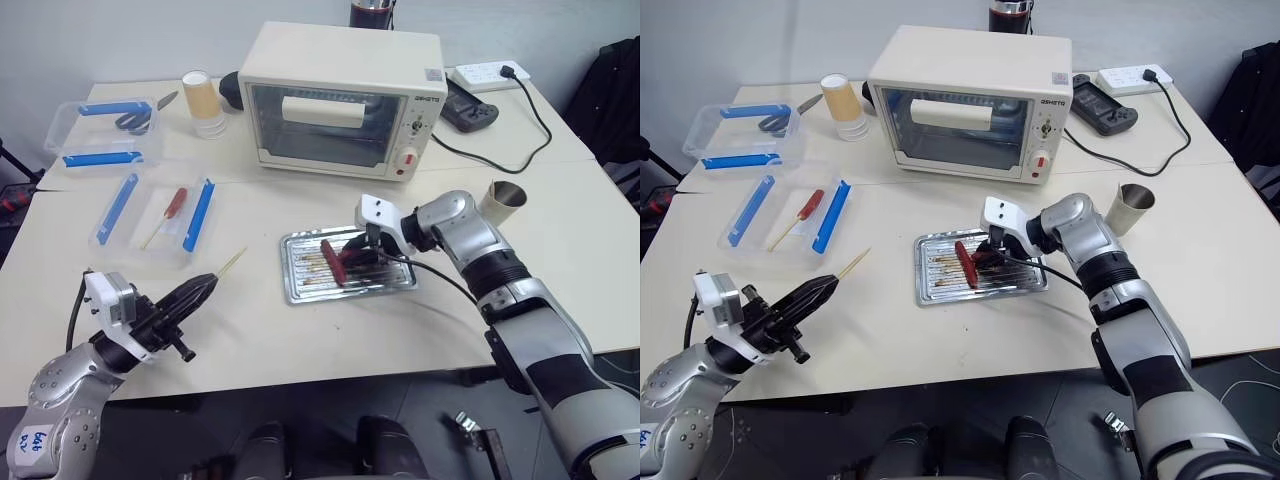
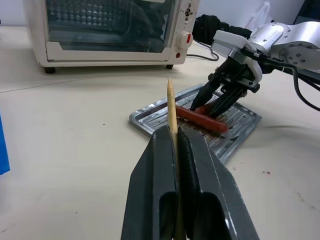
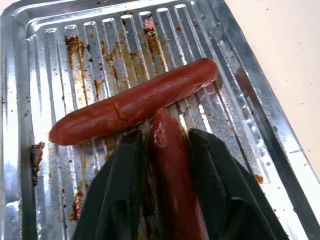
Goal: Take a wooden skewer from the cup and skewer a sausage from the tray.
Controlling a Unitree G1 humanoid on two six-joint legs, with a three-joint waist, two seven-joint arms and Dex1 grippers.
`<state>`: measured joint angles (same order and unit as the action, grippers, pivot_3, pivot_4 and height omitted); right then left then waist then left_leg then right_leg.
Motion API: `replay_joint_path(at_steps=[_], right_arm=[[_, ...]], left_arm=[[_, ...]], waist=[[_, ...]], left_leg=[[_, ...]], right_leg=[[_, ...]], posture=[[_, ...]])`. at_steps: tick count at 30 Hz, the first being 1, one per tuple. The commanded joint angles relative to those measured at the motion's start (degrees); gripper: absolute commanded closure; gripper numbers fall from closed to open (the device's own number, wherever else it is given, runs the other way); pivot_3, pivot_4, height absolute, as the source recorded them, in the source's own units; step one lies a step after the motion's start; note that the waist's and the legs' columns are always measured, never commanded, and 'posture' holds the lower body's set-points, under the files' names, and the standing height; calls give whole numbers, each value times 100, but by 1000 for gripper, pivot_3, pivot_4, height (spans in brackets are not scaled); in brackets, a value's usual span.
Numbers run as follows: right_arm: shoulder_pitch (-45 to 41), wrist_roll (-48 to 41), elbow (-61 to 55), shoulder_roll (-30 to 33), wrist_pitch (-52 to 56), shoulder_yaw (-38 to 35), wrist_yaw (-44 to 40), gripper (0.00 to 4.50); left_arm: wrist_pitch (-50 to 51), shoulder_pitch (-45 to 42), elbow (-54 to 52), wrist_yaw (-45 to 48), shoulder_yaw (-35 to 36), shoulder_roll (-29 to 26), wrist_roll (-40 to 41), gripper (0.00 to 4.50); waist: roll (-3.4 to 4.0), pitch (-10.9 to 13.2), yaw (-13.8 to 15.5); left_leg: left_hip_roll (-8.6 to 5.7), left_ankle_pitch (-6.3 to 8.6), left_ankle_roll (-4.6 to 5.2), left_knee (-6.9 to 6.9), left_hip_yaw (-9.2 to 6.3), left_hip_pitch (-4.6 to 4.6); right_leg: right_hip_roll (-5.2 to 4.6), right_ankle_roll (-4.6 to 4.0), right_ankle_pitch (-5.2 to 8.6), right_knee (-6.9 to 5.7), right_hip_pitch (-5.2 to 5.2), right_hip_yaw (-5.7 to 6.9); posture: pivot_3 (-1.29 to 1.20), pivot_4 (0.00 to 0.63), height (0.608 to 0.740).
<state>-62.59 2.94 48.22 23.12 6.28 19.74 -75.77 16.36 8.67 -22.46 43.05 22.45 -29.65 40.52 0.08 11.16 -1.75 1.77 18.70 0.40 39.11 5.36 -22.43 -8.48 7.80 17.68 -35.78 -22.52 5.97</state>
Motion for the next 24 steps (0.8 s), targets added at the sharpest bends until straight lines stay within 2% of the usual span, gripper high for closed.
replay_joint_path(at_steps=[1, 10, 17, 24], right_arm=[[2, -156, -247, 12, 108, -249, -20, 3851], [89, -234, -647, 237, -36, -401, -253, 3851], [545, -1237, -2555, 617, -235, -570, -1579, 3851], [854, -1737, -3838, 826, 238, -405, -1606, 3851]], left_arm=[[-35, -33, -208, -10, 21, -49, 39, 4500], [-44, -95, -187, 194, -178, -201, -83, 4500], [-107, -372, -262, 780, -827, -625, -388, 4500], [26, -930, -355, 902, -1300, -663, -389, 4500]], waist=[[0, 0, -2], [0, 0, 5], [0, 0, 11], [0, 0, 21]], left_leg=[[0, 0, 0, 0, -1, 0], [-1, 0, 0, 0, 0, -1], [-1, 1, -1, -3, 0, 0], [-2, 1, -1, -1, -4, 1]], right_leg=[[0, 0, 0, 0, 0, 0], [0, 0, 0, 0, 0, 0], [1, 0, 0, 2, -1, 1], [-1, 0, 0, 0, 0, 1]], posture=[[0, 150, 740], [0, 150, 740], [0, 150, 740], [0, 150, 740]])
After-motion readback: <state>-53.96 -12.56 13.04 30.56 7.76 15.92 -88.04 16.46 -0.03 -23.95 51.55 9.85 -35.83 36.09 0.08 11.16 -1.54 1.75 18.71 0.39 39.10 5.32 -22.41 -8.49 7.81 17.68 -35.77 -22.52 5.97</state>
